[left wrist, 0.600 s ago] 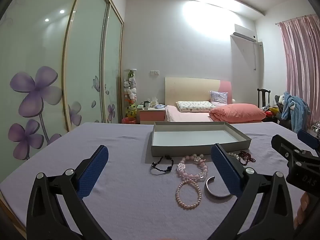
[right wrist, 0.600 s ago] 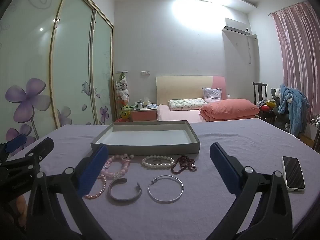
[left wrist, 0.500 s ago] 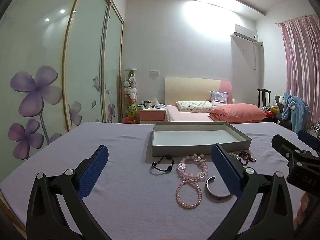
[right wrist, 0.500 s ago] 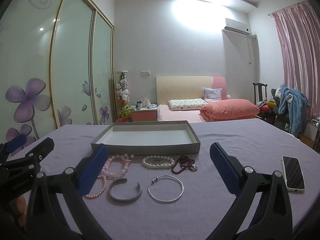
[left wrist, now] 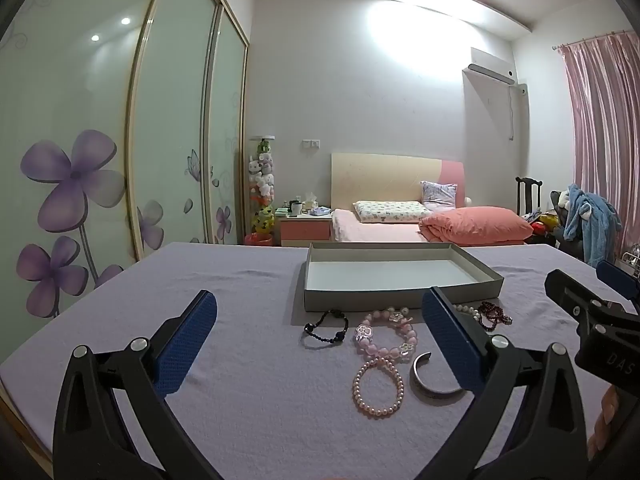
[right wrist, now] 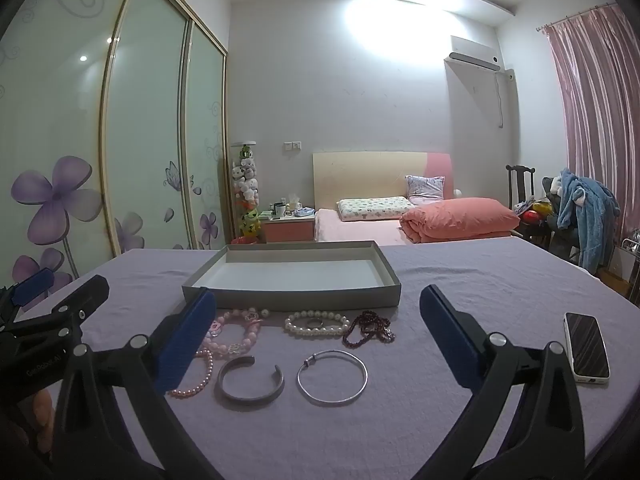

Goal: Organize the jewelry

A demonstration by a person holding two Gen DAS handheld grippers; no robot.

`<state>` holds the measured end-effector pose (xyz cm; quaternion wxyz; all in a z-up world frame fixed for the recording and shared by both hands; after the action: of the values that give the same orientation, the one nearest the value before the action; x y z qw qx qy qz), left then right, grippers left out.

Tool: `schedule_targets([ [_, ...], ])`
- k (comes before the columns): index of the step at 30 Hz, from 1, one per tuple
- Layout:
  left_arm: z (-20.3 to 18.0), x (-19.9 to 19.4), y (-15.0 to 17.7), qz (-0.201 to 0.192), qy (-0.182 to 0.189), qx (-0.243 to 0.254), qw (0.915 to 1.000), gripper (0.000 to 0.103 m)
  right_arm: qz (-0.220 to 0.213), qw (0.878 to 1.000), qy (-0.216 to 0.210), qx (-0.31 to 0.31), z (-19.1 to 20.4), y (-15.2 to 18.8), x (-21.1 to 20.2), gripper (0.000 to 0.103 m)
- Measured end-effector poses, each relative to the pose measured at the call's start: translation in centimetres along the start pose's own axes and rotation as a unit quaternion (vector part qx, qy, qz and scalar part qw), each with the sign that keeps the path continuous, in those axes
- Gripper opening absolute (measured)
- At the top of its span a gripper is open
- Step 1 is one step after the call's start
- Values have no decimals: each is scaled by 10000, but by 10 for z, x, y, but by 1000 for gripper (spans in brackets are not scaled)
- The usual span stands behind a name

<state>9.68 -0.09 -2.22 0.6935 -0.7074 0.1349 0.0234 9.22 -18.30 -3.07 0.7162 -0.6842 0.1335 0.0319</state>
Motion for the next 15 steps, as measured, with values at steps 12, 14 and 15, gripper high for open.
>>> schedule_targets([
  [12, 1, 1, 0, 12, -5, -21, 10000, 101, 4, 10000, 1, 6, -1, 0, 0, 99],
  [14, 1, 1, 0, 13, -5, -25, 10000, 101, 4, 10000, -1, 8, -1, 0, 0, 99],
  [15, 1, 1, 0, 16, -6, -26, 10000, 101, 5, 10000, 0, 7, -1, 0, 0, 99],
])
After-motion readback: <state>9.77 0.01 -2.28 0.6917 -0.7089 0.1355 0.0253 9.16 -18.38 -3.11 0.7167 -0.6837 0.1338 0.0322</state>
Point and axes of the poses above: each gripper's, at about its wrist camera, not at the fingertips, and x roughly the way its jaws point, z to its left, y to its underside, the point moved 10 cm from there along x, roughly the way its jaws point, and after that the axes turned 9 degrees about y, right-handed, at the moved point
